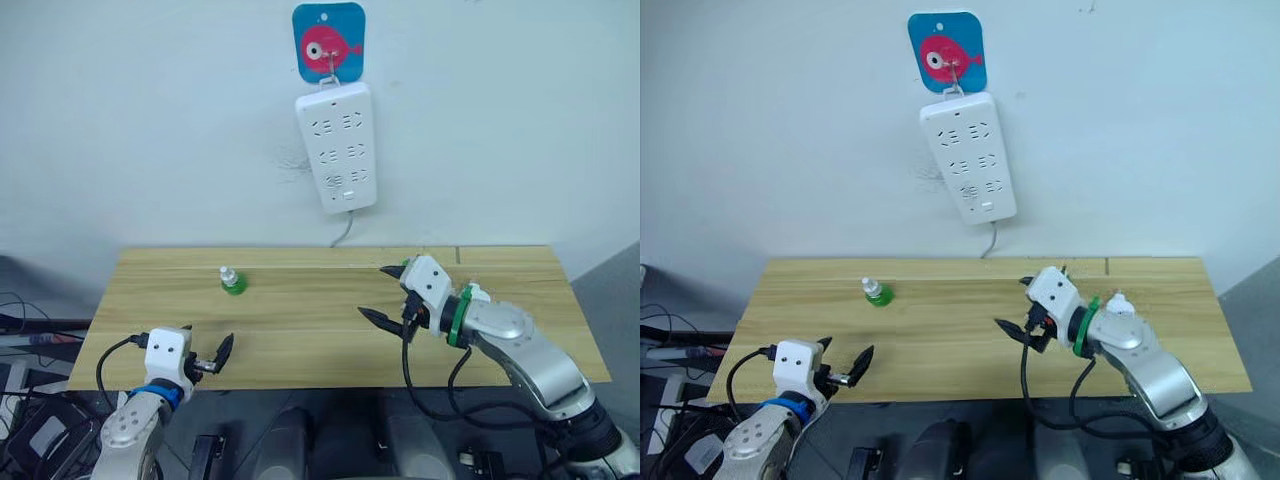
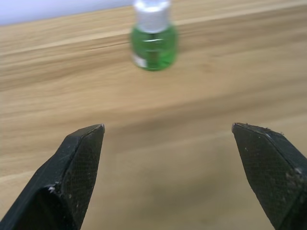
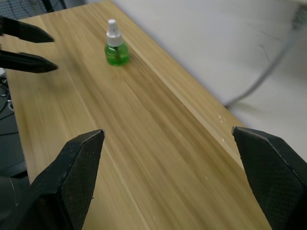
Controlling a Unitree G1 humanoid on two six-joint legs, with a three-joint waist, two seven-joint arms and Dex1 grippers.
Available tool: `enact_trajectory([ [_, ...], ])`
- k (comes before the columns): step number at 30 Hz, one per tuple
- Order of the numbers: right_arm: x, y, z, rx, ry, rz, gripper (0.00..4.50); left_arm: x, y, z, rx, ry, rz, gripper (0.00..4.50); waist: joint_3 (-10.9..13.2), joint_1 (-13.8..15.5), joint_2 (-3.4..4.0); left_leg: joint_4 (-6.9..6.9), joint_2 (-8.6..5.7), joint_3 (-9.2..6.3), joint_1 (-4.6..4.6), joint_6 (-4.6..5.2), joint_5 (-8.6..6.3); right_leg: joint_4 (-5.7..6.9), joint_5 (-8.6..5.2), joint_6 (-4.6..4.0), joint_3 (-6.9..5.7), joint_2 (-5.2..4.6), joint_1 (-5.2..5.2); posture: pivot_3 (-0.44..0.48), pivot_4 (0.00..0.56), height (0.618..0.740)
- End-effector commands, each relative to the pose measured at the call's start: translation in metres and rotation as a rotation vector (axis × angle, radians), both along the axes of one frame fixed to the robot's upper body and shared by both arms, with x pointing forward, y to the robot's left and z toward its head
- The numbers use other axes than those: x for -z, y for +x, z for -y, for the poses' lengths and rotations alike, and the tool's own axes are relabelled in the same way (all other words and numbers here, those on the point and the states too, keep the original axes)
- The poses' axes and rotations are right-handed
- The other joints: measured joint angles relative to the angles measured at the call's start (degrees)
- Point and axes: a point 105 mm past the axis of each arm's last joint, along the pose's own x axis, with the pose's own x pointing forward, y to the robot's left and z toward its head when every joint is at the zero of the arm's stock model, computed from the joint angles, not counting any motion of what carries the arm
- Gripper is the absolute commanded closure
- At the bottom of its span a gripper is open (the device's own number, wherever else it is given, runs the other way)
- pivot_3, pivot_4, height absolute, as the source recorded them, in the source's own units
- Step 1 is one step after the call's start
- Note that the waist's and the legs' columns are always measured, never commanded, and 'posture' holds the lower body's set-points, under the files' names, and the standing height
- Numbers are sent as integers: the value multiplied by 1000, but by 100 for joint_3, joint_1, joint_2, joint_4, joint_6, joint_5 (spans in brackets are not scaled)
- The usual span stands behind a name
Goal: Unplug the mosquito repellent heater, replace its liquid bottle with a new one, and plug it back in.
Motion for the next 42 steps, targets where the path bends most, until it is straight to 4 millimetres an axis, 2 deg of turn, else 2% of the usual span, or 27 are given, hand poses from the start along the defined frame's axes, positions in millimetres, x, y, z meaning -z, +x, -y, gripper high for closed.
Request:
enact_trajectory([
  [1, -11, -12, -14, -55, 9, 5, 53, -1, 12, -6, 4, 15, 18, 0, -1, 39, -2, -2, -1, -3, 0, -1, -1, 0, 1, -1, -1, -1, 0, -6, 244, 740],
  [7, -15, -19, -21, -78, -15, -4, 53, 4, 34, 3, 67, 21, 12, 0, 1, 48, -4, -9, -6, -6, -9, -5, -5, -5, 1, -1, -12, -16, -9, -22, 256, 740],
  [14, -18, -27, -24, -83, -29, -24, 53, -6, 74, 12, 92, 53, 54, 0, 10, 45, -15, -8, -6, -12, -9, -5, -4, -4, 1, -1, -23, -17, -7, -59, 277, 740],
  [19, -21, -34, -26, -83, -33, -30, 53, -6, 89, 14, 82, 18, 52, 0, 14, -12, -20, -8, -7, -10, -9, -5, -5, -5, 2, -1, -23, -18, -8, -95, 287, 740],
  [25, -24, -40, -27, -94, -52, -24, 53, 3, 93, 19, 111, -12, 19, 0, 27, -113, -34, -11, -6, -11, -10, -5, -5, -5, 1, -1, -25, -19, -11, -117, 292, 740],
  [29, -26, -43, -28, -106, -55, -20, 53, 9, 91, 13, 88, -18, 2, 0, 28, -127, -35, -10, -6, -10, -9, -5, -5, -5, 1, -1, -24, -19, -11, -120, 294, 740],
  [39, -23, -46, -28, -113, -68, -30, 53, 8, 95, 6, 68, 0, 16, 0, 34, -151, -36, -10, -6, -10, -8, -5, -5, -4, 1, 0, -25, -19, -9, -113, 304, 740],
  [42, -23, -46, -26, -113, -71, -34, 0, 7, 96, 6, 73, 9, 26, 613, 51, -152, -36, -11, -6, -11, -8, -5, -5, -5, 1, 0, -26, -19, -9, -111, 308, 740],
])
